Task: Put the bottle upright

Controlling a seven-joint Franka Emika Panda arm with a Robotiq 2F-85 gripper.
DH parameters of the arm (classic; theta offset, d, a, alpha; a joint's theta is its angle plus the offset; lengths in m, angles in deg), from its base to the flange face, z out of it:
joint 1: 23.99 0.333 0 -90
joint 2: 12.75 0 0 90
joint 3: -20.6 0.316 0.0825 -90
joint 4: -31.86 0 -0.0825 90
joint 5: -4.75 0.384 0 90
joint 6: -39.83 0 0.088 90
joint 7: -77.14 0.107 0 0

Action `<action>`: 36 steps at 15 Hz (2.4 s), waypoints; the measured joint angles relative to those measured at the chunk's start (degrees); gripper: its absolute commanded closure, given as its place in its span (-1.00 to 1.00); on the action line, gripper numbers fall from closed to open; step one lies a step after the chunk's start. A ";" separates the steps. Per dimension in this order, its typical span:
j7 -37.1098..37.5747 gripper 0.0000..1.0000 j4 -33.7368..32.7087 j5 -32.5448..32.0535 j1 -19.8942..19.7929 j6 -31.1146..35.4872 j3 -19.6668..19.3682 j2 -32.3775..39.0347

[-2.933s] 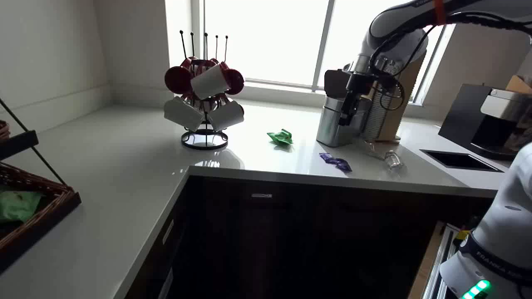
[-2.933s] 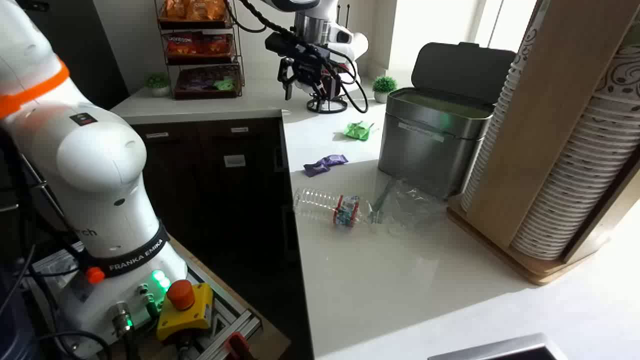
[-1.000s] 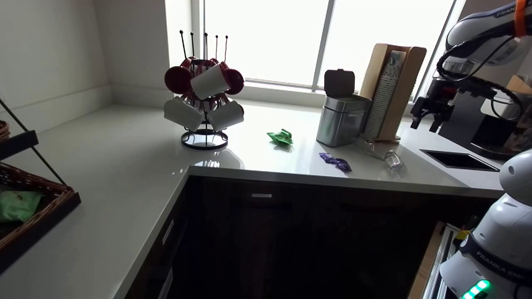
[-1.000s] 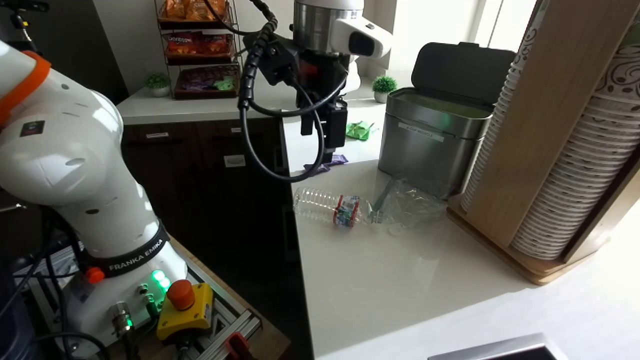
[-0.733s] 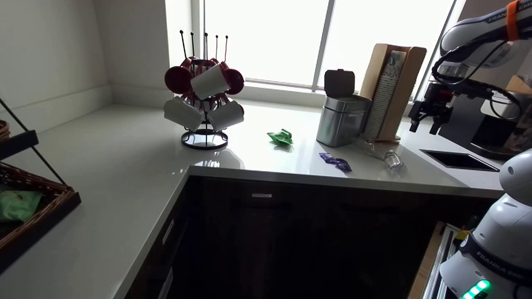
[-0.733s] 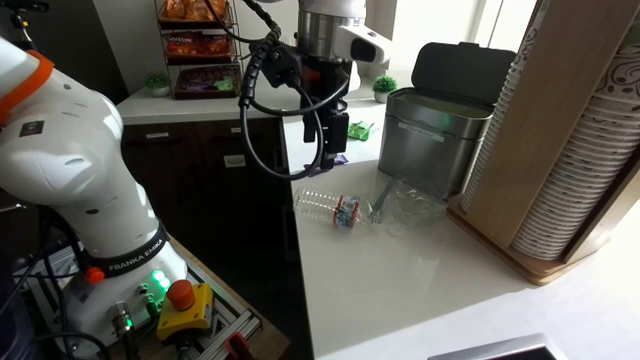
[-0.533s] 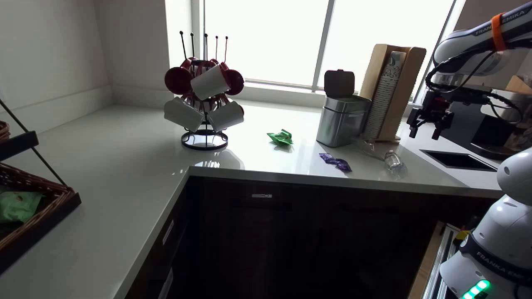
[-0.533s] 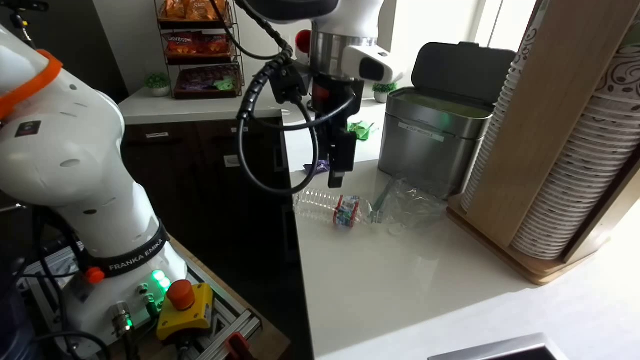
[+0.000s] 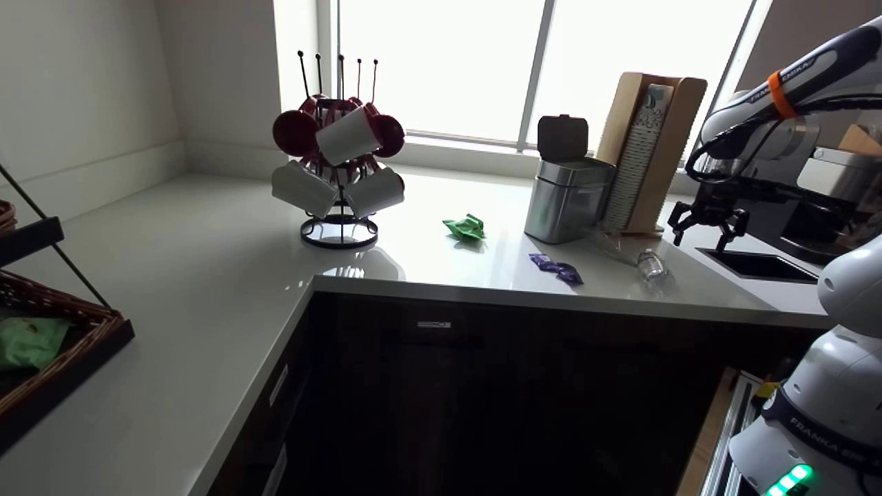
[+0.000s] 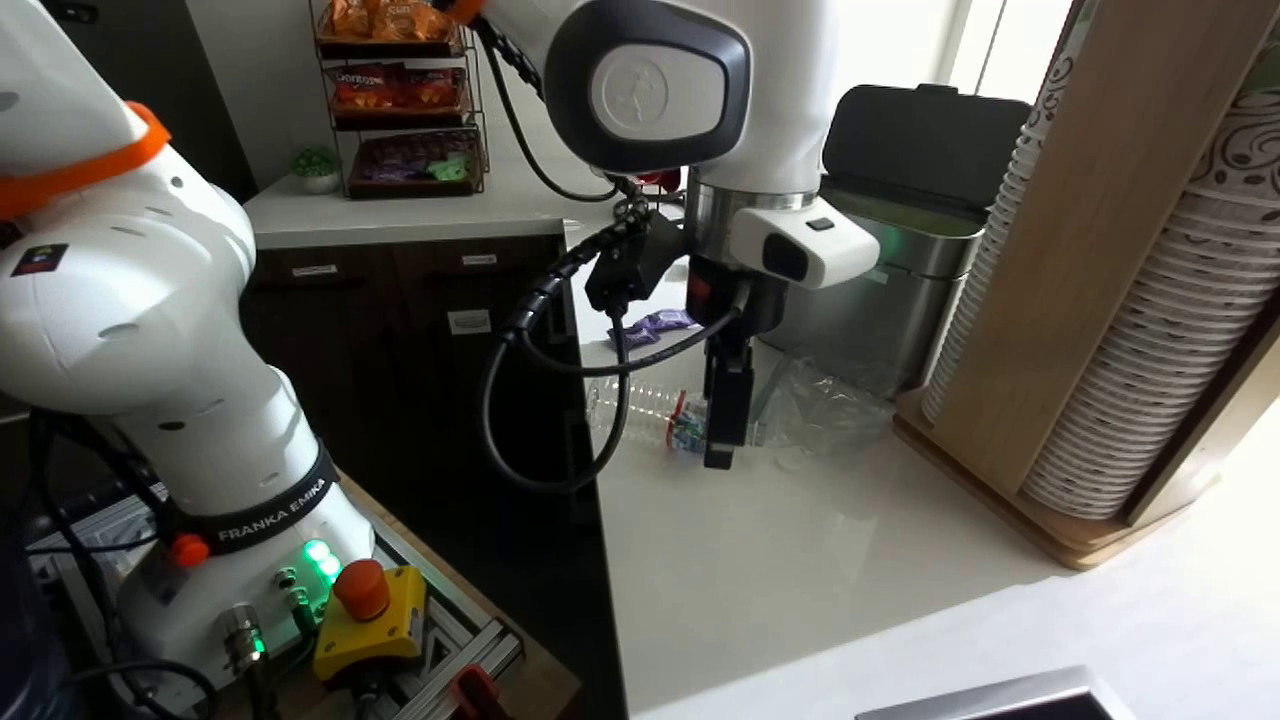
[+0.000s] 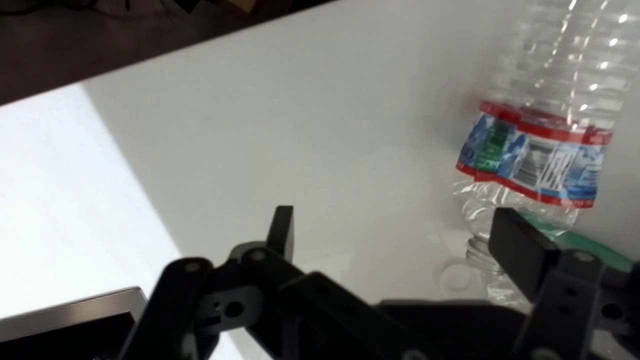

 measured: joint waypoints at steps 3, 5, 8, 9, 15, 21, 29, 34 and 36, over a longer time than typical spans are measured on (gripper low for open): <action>2.82 -1.00 -0.64 1.97 0.05 4.98 -0.22 3.01; 3.71 -1.00 -1.02 3.41 0.27 7.38 -0.19 4.45; 3.85 -1.00 -1.64 5.93 1.08 8.92 -0.10 6.01; 3.85 -1.00 -1.99 6.74 1.53 9.04 -0.04 6.40; 3.85 -1.00 -4.07 8.15 3.93 9.10 0.94 8.92; 4.29 -1.00 -4.54 7.49 4.69 9.10 1.14 11.17; 8.99 -0.83 -4.67 4.07 4.95 10.01 1.14 12.19; 11.87 -1.00 -4.67 1.57 5.08 11.29 1.14 12.76; 13.11 -0.68 -4.67 0.45 5.13 11.65 1.14 12.91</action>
